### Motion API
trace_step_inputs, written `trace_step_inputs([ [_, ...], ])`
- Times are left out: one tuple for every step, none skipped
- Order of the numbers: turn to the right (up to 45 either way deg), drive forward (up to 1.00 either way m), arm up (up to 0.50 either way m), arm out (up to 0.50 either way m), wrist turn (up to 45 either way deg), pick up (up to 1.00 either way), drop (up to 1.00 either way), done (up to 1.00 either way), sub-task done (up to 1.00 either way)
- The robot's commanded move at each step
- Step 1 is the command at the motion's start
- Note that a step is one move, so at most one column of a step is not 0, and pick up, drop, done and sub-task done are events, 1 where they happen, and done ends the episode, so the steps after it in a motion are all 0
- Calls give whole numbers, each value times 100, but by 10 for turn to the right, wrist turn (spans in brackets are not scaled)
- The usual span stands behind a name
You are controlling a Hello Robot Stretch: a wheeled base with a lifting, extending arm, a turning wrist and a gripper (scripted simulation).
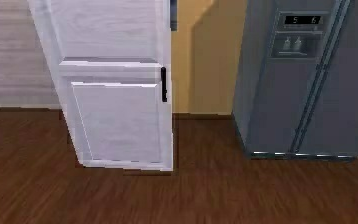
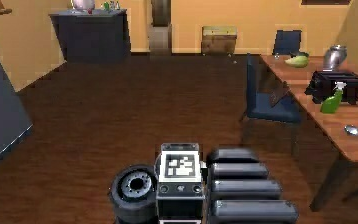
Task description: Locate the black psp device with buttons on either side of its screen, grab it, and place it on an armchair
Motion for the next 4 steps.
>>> trace_step_inputs([
  [450,0,0,0,0,0,0,0,0],
  [240,0,0,0,0,0,0,0,0],
  [0,25,0,0,0,0,0,0,0],
  [-450,0,0,0,0,0,0,0,0],
])
